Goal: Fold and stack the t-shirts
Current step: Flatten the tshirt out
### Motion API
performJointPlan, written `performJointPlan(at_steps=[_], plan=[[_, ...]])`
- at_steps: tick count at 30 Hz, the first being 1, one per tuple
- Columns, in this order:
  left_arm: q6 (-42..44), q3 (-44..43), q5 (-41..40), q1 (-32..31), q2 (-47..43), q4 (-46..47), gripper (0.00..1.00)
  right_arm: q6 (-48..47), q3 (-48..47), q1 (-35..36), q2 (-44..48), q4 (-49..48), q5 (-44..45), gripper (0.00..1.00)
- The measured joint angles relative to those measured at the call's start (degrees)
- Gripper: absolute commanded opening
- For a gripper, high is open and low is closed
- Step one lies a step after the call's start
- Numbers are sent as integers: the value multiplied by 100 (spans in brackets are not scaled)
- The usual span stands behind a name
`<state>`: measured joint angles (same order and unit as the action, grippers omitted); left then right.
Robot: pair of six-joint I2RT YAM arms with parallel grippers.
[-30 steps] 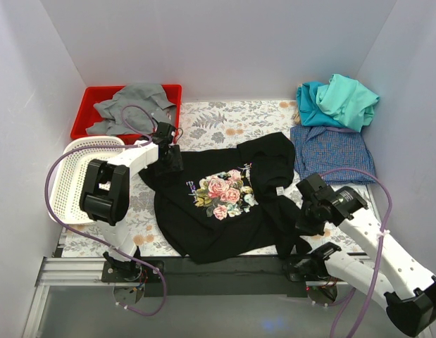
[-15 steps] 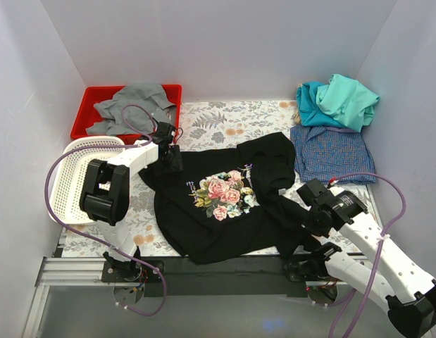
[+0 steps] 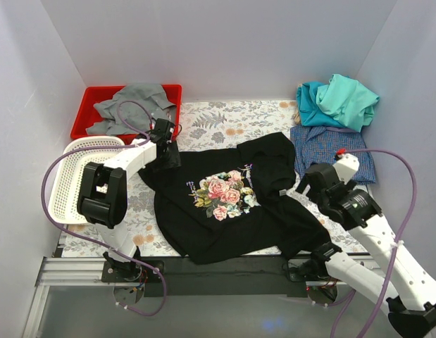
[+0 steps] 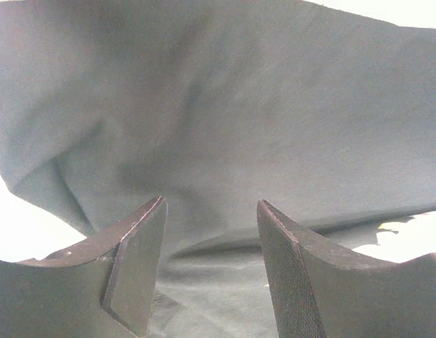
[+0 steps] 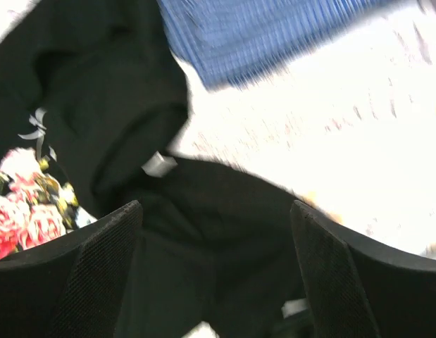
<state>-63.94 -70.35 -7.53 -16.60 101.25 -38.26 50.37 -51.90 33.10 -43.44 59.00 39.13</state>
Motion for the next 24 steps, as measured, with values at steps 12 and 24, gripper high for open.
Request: performJointPlan(at_steps=[12,24], plan=[[-413,-210,348,0,-50,409,53,-2350,208,-1488,-2697,-3982,-1593,88],[-581,-7,195,7,-55,424,53,-3016,-1593,-2426,-5569,-5119,-4273,80]])
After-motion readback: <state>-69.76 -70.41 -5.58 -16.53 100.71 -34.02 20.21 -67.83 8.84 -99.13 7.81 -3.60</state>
